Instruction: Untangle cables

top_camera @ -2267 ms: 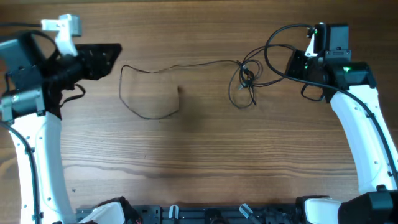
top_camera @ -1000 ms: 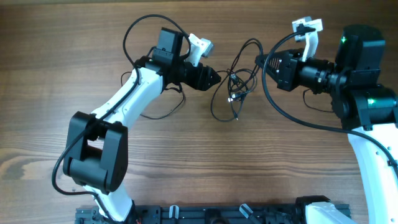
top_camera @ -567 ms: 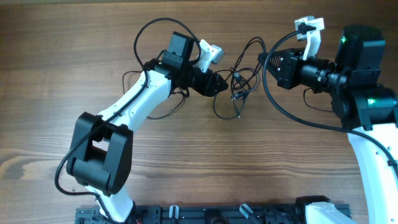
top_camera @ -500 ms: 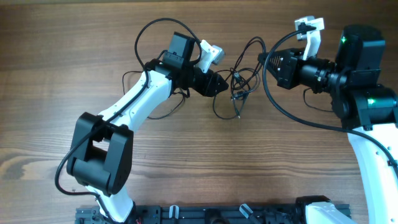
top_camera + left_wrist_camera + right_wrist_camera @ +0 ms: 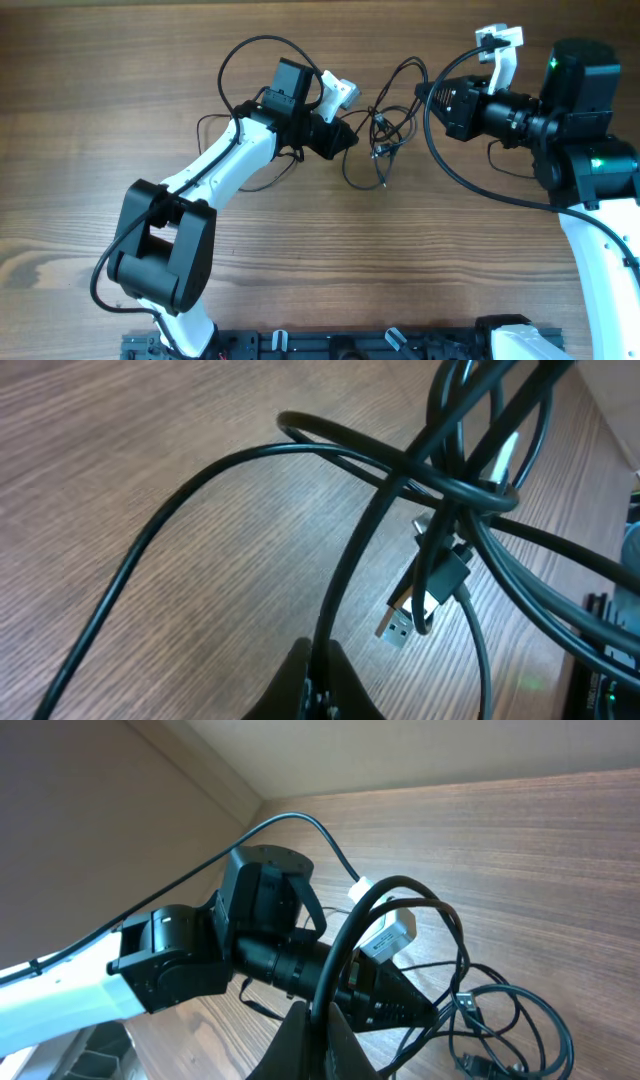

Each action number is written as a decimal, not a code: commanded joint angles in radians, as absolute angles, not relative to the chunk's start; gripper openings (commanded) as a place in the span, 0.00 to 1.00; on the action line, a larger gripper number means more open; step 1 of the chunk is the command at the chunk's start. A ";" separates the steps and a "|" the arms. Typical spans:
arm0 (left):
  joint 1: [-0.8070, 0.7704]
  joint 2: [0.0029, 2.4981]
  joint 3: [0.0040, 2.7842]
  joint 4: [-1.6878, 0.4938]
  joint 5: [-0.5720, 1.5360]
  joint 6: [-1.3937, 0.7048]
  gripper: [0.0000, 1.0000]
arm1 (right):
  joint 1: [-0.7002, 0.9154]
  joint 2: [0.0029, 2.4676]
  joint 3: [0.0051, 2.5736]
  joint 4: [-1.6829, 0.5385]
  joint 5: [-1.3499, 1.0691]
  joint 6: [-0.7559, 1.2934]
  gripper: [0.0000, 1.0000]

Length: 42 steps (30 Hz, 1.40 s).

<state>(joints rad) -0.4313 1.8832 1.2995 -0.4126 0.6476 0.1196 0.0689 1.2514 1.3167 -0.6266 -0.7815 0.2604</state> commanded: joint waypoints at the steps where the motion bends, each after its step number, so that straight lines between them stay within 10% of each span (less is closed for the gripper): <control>1: -0.434 1.893 1.288 -0.405 0.569 0.127 0.04 | 0.073 1.236 1.323 -0.624 -0.764 0.265 0.04; 21: -0.319 1.493 1.289 -0.428 0.469 0.096 0.04 | 0.073 1.321 1.322 -0.922 -0.096 0.238 0.04; 24: -0.285 1.423 1.289 -0.429 0.469 0.070 0.04 | 0.073 1.404 1.322 -0.904 -0.068 0.239 0.28; 31: -0.266 1.324 1.289 -0.425 0.471 -0.017 0.04 | 0.083 1.509 1.322 -0.774 -0.325 0.102 0.63; 42: -0.233 1.243 1.364 -0.351 0.477 -0.076 0.04 | 0.131 1.654 1.321 -0.685 -0.679 -0.062 0.54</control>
